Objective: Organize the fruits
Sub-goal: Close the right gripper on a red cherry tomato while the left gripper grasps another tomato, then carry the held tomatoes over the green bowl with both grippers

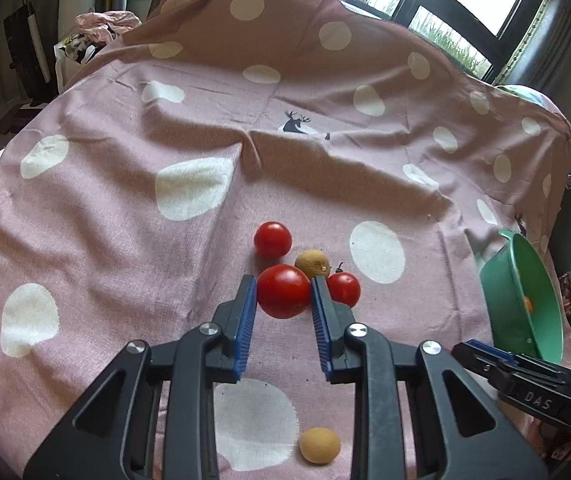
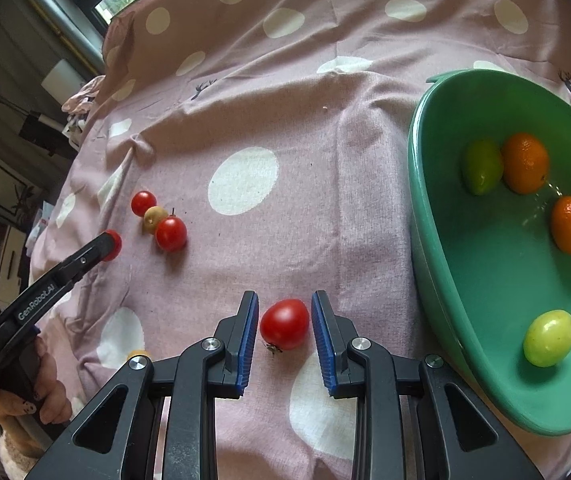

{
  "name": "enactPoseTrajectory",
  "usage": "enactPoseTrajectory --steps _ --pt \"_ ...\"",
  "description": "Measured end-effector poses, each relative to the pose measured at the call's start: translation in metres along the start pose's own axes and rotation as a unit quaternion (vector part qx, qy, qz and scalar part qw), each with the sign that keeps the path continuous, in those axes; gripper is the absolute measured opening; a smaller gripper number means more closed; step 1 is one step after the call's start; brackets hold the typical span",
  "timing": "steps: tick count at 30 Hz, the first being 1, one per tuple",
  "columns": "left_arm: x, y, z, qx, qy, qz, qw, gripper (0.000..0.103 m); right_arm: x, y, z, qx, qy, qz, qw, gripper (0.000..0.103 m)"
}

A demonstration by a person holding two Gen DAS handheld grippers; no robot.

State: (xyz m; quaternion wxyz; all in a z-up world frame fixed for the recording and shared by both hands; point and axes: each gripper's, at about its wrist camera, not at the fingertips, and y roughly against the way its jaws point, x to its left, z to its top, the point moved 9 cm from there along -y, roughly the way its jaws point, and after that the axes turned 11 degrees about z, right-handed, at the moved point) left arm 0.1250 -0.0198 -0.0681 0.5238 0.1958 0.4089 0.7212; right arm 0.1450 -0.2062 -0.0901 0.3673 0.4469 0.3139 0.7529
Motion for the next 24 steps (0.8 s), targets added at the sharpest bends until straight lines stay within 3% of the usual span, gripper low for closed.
enactPoseTrajectory --steps 6,14,17,24 --pt "-0.009 0.027 0.0 -0.027 -0.009 -0.017 0.9994 0.027 0.001 -0.007 -0.005 0.019 -0.017 0.017 1.0 0.03" --pt "-0.028 0.051 -0.004 -0.048 -0.034 -0.036 0.9976 0.027 0.004 -0.025 -0.014 0.046 0.013 -0.028 0.998 0.03" --pt "-0.036 0.062 -0.004 -0.057 -0.042 -0.044 0.9965 0.027 0.007 -0.025 -0.013 0.04 0.031 -0.041 0.998 0.03" --pt "-0.061 0.088 -0.003 -0.083 -0.069 -0.058 0.9924 0.027 0.009 0.003 -0.001 -0.004 0.02 -0.009 1.0 0.03"
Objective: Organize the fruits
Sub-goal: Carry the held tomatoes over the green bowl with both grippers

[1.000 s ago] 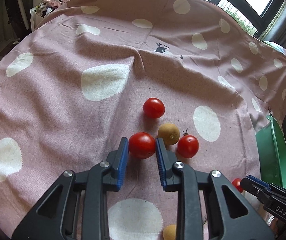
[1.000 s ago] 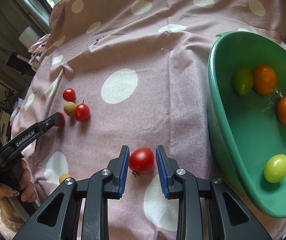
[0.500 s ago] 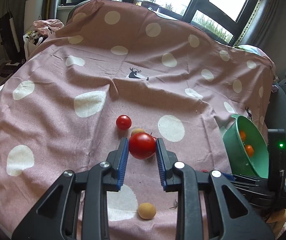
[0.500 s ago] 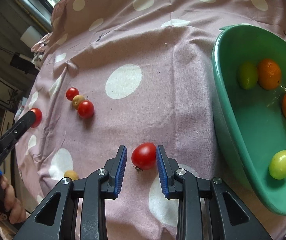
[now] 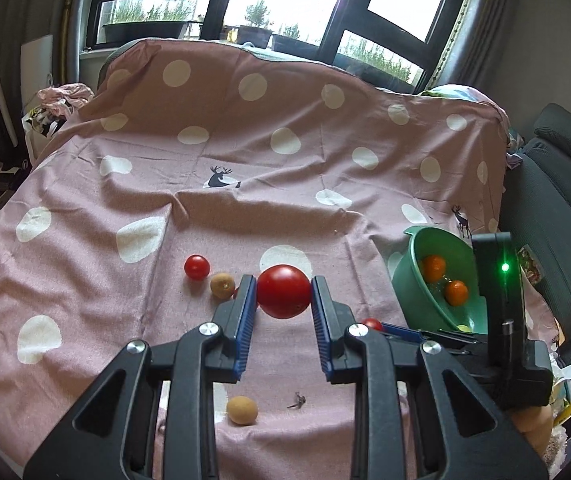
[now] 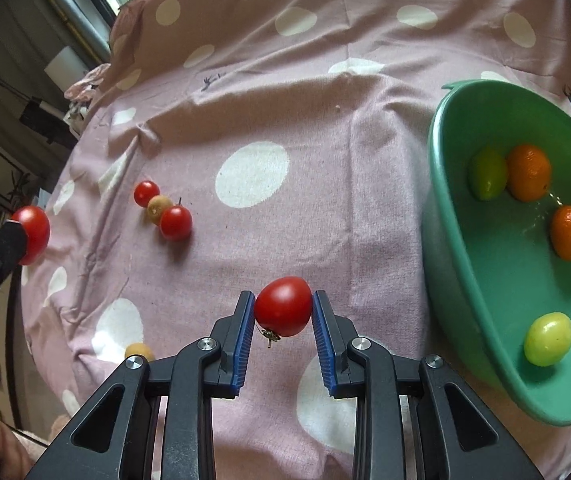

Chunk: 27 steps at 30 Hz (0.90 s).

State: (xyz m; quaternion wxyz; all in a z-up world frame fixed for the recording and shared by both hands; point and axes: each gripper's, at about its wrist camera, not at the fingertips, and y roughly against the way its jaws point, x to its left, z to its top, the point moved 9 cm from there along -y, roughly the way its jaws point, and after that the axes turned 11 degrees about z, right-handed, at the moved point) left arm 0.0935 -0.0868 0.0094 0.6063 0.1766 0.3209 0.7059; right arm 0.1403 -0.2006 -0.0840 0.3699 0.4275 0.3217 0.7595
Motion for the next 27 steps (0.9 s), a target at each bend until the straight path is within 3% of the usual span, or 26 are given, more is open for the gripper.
enactPoseTrajectory --steps 10,16,27 --pt "-0.068 0.019 0.006 -0.021 -0.047 -0.047 0.9976 0.027 -0.017 0.088 0.022 -0.122 -0.02 0.015 0.992 0.03" --pt "-0.121 0.016 0.003 -0.014 -0.081 -0.084 0.993 0.028 -0.046 0.13 0.027 -0.179 -0.045 -0.018 0.983 0.03" --pt "-0.197 -0.021 -0.021 0.056 -0.11 -0.146 0.9815 0.028 -0.115 0.158 0.019 -0.207 -0.128 -0.048 0.969 0.03"
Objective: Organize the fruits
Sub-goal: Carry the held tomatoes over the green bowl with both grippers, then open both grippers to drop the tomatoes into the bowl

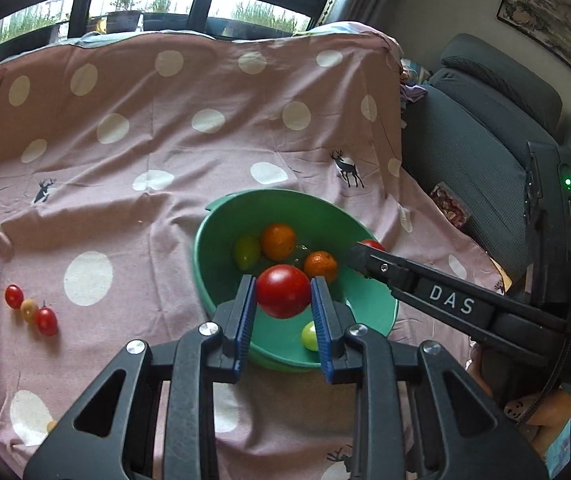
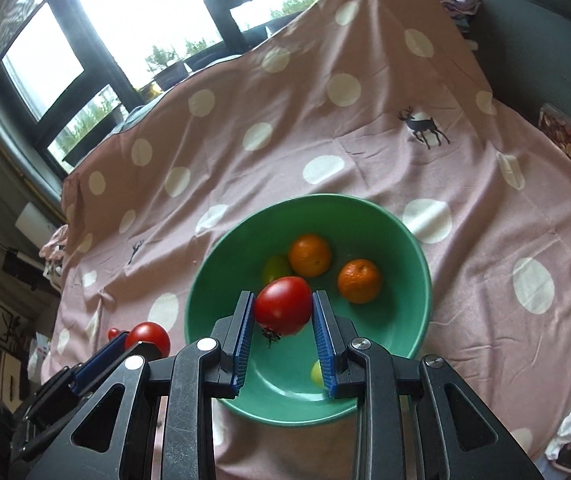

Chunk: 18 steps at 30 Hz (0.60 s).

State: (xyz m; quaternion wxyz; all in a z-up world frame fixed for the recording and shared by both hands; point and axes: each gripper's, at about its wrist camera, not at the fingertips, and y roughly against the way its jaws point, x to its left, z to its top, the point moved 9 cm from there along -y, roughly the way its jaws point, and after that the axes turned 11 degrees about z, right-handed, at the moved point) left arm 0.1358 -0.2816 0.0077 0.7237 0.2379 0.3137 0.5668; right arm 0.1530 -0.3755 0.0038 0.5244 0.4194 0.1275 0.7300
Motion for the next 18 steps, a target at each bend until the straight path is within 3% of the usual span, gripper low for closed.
enactPoseTrajectory --steps 18 --pt "-0.026 -0.064 -0.017 0.082 -0.01 -0.013 0.9965 0.028 -0.048 -0.019 -0.008 0.036 -0.051 -0.027 0.998 0.03"
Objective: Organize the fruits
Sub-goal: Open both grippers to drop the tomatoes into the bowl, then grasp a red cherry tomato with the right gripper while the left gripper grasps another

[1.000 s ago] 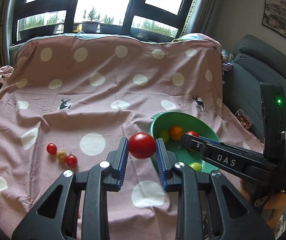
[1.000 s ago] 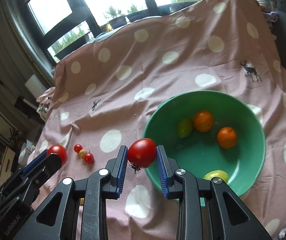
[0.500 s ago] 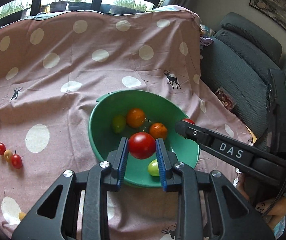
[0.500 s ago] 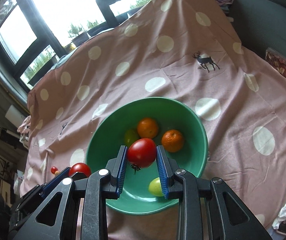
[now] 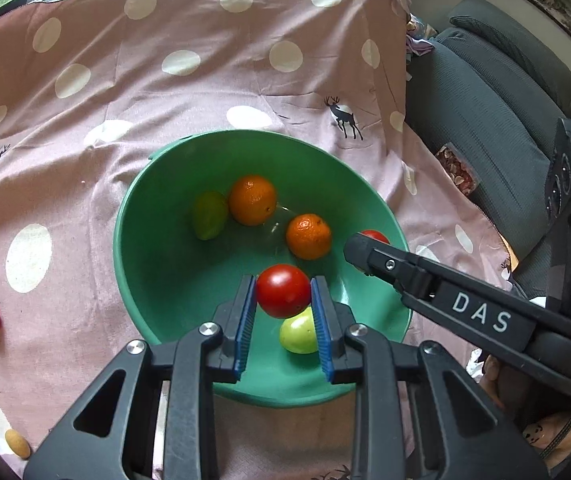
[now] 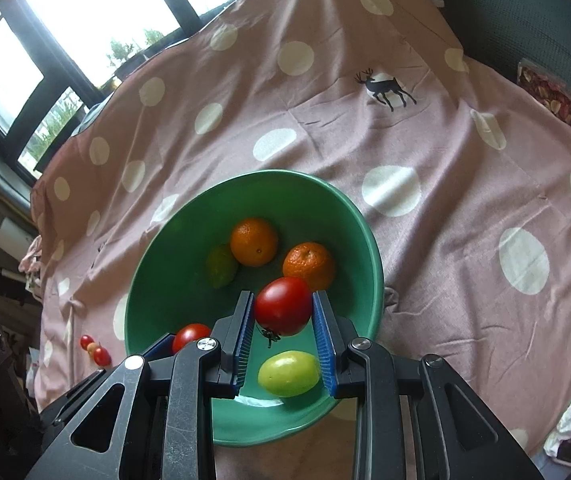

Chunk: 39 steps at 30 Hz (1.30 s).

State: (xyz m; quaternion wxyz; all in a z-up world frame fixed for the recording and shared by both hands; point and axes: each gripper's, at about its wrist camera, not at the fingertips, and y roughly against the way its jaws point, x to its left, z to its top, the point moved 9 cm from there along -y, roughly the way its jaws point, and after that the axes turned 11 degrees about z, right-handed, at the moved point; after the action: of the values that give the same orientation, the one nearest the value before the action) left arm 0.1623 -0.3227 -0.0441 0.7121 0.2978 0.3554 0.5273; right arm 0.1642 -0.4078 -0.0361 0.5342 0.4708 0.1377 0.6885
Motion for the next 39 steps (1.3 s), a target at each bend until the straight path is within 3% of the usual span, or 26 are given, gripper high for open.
enactPoseTrajectory --steps 21,22,25,29,31,33,36,39 --pt "0.005 -0.014 -0.003 0.012 0.009 0.017 0.9998 0.028 -0.005 -0.014 -0.003 0.021 -0.003 -0.009 1.0 0.03" --pt "0.005 -0.012 -0.003 0.009 0.01 0.014 0.9998 0.032 -0.005 -0.014 -0.003 0.02 -0.003 -0.01 1.0 0.03" --pt "0.009 0.0 -0.002 -0.007 0.018 0.006 0.9998 0.056 -0.005 -0.011 -0.002 0.014 -0.001 -0.011 1.0 0.03" --pt "0.02 0.027 -0.002 -0.039 0.035 -0.009 0.9986 0.071 -0.001 -0.007 0.0 0.007 0.003 -0.009 1.0 0.034" --pt "0.033 0.043 -0.005 -0.055 0.053 -0.014 0.997 0.074 0.002 -0.006 0.0 0.003 0.005 -0.007 1.0 0.044" --pt "0.052 0.058 -0.009 -0.065 0.072 -0.01 0.9952 0.078 0.007 -0.005 0.001 0.0 0.011 -0.005 1.0 0.046" --pt "0.085 0.078 -0.018 -0.082 0.095 0.018 0.9919 0.083 0.016 -0.004 0.0 -0.006 0.017 -0.001 1.0 0.047" --pt "0.122 0.094 -0.029 -0.091 0.122 0.049 0.9871 0.084 0.026 -0.005 0.0 -0.009 0.024 0.003 1.0 0.057"
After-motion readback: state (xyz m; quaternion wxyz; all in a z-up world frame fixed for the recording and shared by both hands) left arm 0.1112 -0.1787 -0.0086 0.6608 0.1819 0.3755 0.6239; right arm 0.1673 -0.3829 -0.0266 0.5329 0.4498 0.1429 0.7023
